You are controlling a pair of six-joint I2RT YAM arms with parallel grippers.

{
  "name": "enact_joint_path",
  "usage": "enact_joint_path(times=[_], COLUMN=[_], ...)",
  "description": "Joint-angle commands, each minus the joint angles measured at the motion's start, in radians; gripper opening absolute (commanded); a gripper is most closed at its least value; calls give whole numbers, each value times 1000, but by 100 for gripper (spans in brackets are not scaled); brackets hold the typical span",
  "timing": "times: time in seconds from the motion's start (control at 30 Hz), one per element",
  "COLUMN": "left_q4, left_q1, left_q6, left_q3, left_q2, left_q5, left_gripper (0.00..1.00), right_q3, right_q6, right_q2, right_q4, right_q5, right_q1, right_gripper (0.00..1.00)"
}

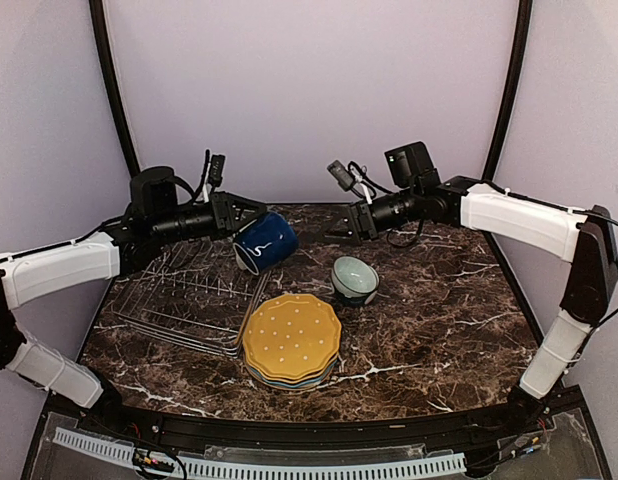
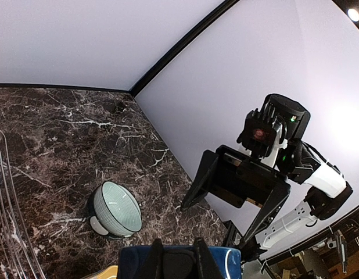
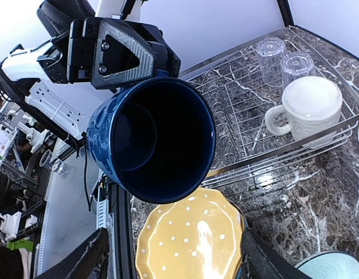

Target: Load the mixed dishes into the dish rack

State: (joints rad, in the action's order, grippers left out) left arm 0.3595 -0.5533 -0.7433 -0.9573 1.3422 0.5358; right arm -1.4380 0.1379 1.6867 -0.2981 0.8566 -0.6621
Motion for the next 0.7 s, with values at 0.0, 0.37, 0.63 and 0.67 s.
enact_joint_path(times=[0.0,0.37,0.63,0.67], left_q4=[15,0,40,41], left_q1=[3,1,-10,-12], left_q6=[-24,-19,-35,-33], left_q3=[-18,-56,-66,-69], left_q2=[-22,24,48,48], left_q5=[40,116,158,161], left_gripper=[1,1,1,1], right_q3=[-34,-144,-182,-186], right_q6=[-55,-142,-159,-158], right_q2=[-12,51,109,116], right_q4=[-7,-109,-135,-136], right_q5=[15,64,70,77], right_q1=[1,-68,-104,-108], right_gripper=[79,79,73,72])
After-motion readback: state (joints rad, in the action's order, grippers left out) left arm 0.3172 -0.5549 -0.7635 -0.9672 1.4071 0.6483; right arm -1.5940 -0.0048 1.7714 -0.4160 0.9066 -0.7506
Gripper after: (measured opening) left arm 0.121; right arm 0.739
